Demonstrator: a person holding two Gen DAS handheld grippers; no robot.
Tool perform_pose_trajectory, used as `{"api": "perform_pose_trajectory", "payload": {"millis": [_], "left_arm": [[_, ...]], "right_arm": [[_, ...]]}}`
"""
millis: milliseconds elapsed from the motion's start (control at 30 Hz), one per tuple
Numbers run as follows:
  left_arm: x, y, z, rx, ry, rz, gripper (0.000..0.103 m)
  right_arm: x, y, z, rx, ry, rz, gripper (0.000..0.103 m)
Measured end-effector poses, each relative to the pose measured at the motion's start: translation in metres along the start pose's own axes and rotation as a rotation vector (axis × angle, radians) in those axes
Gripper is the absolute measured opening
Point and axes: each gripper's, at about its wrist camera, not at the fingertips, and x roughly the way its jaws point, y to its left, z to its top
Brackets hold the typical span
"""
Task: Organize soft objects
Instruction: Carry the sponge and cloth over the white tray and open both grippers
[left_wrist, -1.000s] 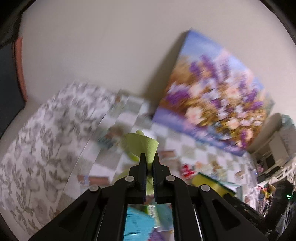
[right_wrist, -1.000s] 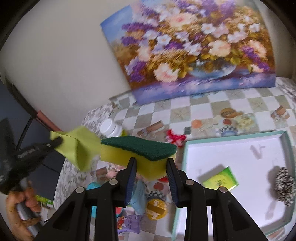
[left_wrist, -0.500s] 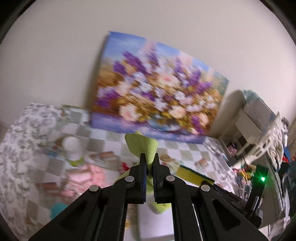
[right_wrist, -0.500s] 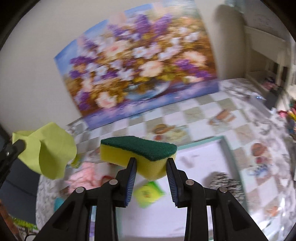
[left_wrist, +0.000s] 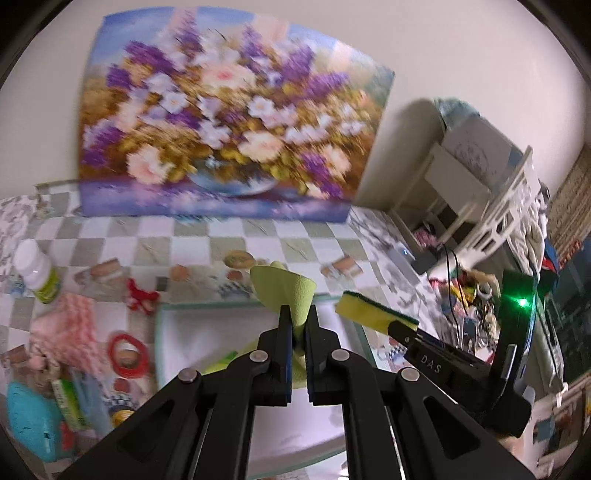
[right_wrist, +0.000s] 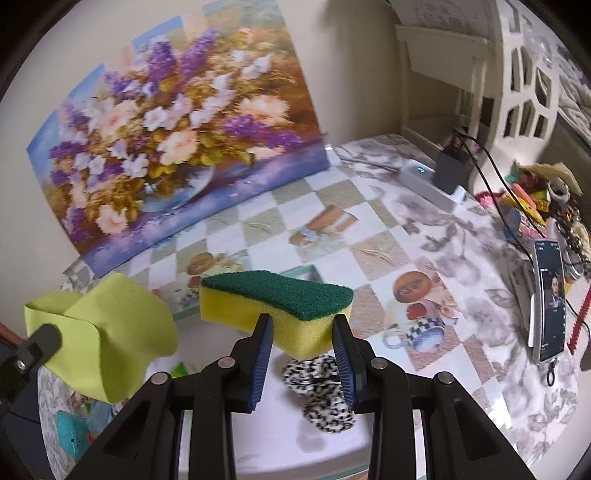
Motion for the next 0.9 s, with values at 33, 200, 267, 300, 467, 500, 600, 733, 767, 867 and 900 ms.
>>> {"api": "perform_pose_trajectory", "payload": {"millis": [33,200,267,300,467,500,600,733,767,867,900], "left_arm": [[0.006,-0.003,-0.002,0.001,0.012,-0.003,0.005],[0.038,-0.010,-0.009,0.012,0.063,-0.004,0.005],[0.052,-0.006,-0.012,0.008,0.080,0.006,0.005],[0.061,-0.003,-0.015,0.001,0.096,0.014,0.005],[0.097,0.018,-0.027,-0.045,0.158,0.040,0.005],[0.102,0.022,-0.029,-0.052,0.166,0.046,0.005],[0.114,0.030,-0.033,-0.065,0.184,0.064,0.005],[0.124,0.039,-0.038,-0.071,0.197,0.087,0.005],[0.127,0.041,-0.039,-0.074,0.201,0.093,0.005],[0.133,0.047,-0.042,-0.079,0.210,0.111,0.005],[0.134,0.049,-0.043,-0.079,0.211,0.115,0.005]], "right_arm": [[0.004,-0.003,0.000,0.003,0.010,-0.005,0.035],[0.020,-0.002,-0.002,-0.005,0.042,-0.003,0.035],[0.030,0.003,-0.004,-0.024,0.041,0.001,0.035],[0.034,0.005,-0.005,-0.036,0.037,0.000,0.035],[0.051,0.012,-0.008,-0.065,0.052,-0.013,0.035],[0.053,0.012,-0.009,-0.067,0.053,-0.011,0.035],[0.060,0.015,-0.010,-0.081,0.052,-0.013,0.035],[0.066,0.023,-0.012,-0.122,0.032,-0.038,0.035],[0.067,0.024,-0.013,-0.129,0.027,-0.044,0.035],[0.072,0.028,-0.014,-0.146,0.034,-0.056,0.035],[0.073,0.029,-0.015,-0.153,0.042,-0.060,0.035]]}}
